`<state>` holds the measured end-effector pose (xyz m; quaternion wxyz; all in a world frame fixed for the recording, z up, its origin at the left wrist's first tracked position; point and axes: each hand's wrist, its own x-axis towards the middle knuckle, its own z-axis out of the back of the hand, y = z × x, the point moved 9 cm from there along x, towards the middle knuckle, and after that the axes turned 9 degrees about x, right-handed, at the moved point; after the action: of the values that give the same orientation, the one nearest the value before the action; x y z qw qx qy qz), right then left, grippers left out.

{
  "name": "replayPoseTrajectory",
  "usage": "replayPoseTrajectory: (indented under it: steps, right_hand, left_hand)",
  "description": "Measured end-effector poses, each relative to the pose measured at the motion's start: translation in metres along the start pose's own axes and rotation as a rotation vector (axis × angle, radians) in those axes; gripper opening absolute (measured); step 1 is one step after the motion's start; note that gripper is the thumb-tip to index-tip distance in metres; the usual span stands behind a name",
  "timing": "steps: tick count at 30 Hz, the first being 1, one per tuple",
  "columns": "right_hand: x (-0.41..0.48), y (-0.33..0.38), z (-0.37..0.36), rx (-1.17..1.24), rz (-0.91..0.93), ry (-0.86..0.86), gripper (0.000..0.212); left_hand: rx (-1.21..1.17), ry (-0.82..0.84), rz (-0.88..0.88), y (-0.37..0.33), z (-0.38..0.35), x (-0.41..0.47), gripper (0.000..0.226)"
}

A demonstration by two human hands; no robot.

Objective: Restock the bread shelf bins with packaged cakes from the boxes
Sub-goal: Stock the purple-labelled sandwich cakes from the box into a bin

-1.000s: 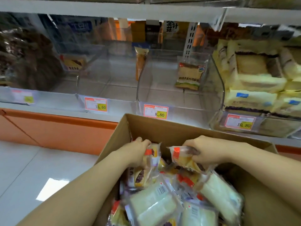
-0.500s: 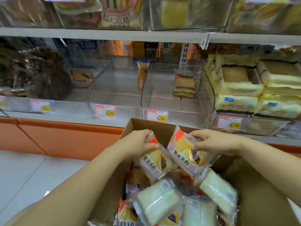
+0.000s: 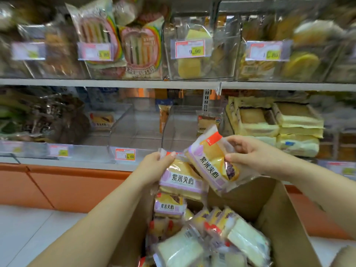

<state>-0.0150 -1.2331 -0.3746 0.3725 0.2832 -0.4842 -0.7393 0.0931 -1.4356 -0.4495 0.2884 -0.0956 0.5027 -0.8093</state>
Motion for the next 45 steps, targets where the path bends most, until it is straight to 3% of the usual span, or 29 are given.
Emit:
replayPoseTrajectory:
  steps: [3, 6, 9, 12, 16, 21, 31, 36, 41, 43, 45]
  right_hand:
    - [-0.001, 0.010, -0.007, 0.006, 0.008, 0.059, 0.030]
    - [0.002, 0.015, -0.018, -0.064, 0.026, 0.079, 0.028]
    - [0.010, 0.021, -0.026, -0.074, 0.057, 0.064, 0.024]
    - [0.021, 0.026, -0.029, -0.090, 0.087, 0.027, 0.021]
    - [0.034, 0.034, -0.031, -0.124, 0.113, -0.011, 0.017]
    - [0.042, 0.049, -0.039, -0.124, 0.150, 0.016, 0.015]
    - [0.046, 0.055, -0.045, -0.121, 0.195, 0.032, 0.012]
    - [0.045, 0.061, -0.036, -0.113, 0.235, 0.002, 0.015]
    - [0.044, 0.047, -0.062, -0.276, 0.140, 0.316, 0.079]
    - [0.044, 0.043, -0.069, -0.262, 0.098, 0.412, 0.082]
    - [0.043, 0.046, -0.071, -0.229, 0.089, 0.457, 0.072]
  left_hand:
    - [-0.286, 0.063, 0.071, -0.005, 0.000, -0.006, 0.060]
    - [-0.454, 0.141, 0.122, -0.014, -0.002, -0.013, 0.045]
    - [-0.538, 0.232, 0.178, -0.014, -0.006, -0.017, 0.059]
    - [-0.643, 0.322, 0.221, -0.017, -0.011, -0.023, 0.044]
    - [-0.703, 0.363, 0.240, -0.020, -0.011, -0.027, 0.044]
    - [-0.651, 0.313, 0.206, -0.024, -0.004, -0.036, 0.054]
    - [-0.427, 0.323, -0.119, -0.048, 0.013, -0.043, 0.073]
    - [-0.393, 0.272, -0.186, -0.049, 0.022, -0.035, 0.075]
    - [-0.363, 0.242, -0.274, -0.058, 0.029, -0.036, 0.070]
    - [-0.346, 0.280, -0.306, -0.064, 0.029, -0.038, 0.068]
    - [-0.308, 0.314, -0.324, -0.069, 0.029, -0.039, 0.069]
